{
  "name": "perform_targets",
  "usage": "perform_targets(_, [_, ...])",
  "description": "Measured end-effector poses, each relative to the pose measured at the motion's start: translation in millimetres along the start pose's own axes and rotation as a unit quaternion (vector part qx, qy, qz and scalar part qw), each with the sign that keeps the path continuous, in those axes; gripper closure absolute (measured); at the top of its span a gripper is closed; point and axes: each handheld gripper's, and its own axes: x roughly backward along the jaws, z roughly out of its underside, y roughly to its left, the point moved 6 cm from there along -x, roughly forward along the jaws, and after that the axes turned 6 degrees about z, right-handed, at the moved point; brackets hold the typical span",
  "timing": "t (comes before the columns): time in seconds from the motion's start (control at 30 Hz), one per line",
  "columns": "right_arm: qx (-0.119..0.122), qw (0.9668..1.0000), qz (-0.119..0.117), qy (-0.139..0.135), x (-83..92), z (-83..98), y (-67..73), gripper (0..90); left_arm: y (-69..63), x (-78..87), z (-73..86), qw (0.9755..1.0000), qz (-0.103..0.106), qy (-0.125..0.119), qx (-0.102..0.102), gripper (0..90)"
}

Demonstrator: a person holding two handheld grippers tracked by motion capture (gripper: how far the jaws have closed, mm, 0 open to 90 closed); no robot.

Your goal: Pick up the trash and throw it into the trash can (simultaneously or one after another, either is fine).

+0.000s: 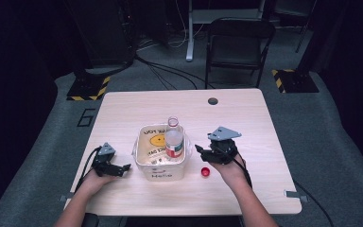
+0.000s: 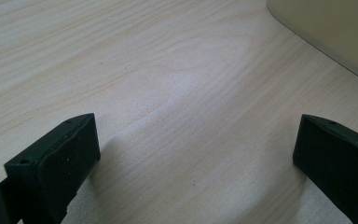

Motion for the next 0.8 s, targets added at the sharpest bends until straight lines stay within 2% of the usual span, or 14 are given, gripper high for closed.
perform_targets(0.5, [-0.034, 0.9993, 0.001, 0.017, 8.6, 33.9, -6.3, 43.9, 0.3, -0.1, -0.2, 1.0, -0.001, -0.001, -0.001, 0.2])
perform_targets(0.8, [-0.036, 0.9988, -0.007, 0.033, 10.2, 58.0, -4.1, 48.2, 0.2, -0.5, -0.1, 1.0, -0.002, -0.003, -0.001, 0.2])
